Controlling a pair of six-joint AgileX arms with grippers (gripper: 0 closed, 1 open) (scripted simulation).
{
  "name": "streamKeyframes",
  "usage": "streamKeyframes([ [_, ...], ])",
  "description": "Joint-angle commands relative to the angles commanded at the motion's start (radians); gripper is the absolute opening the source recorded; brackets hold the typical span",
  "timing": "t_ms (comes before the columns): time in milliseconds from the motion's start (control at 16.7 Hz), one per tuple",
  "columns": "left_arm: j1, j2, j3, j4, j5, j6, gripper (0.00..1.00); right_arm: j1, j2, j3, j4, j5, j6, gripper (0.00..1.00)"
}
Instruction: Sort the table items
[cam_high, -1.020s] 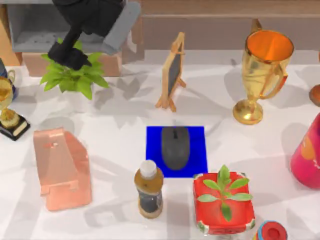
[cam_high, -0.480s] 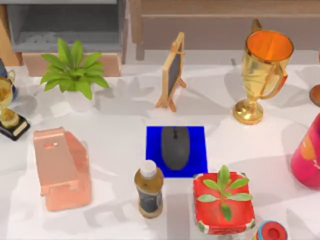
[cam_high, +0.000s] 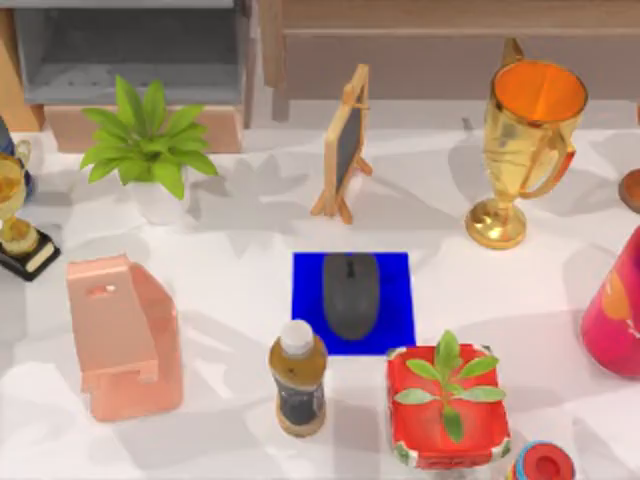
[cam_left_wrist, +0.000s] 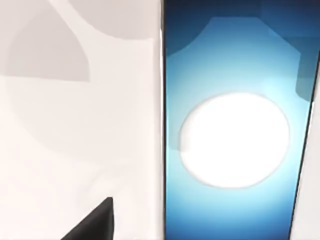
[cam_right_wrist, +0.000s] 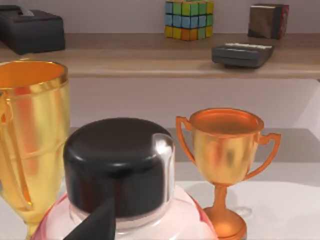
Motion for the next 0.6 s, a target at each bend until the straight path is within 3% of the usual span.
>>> streamKeyframes([
  [360, -0.002, 0.005, -0.012, 0.015, 0.000, -0.001, 1.00, 0.000, 0.000, 0.000, 0.000, 0.000, 0.000, 1.00],
  [600, 0.000, 0.059, -0.090, 0.157, 0.001, 0.000, 1.00, 0.000, 0.000, 0.000, 0.000, 0.000, 0.000, 1.00],
])
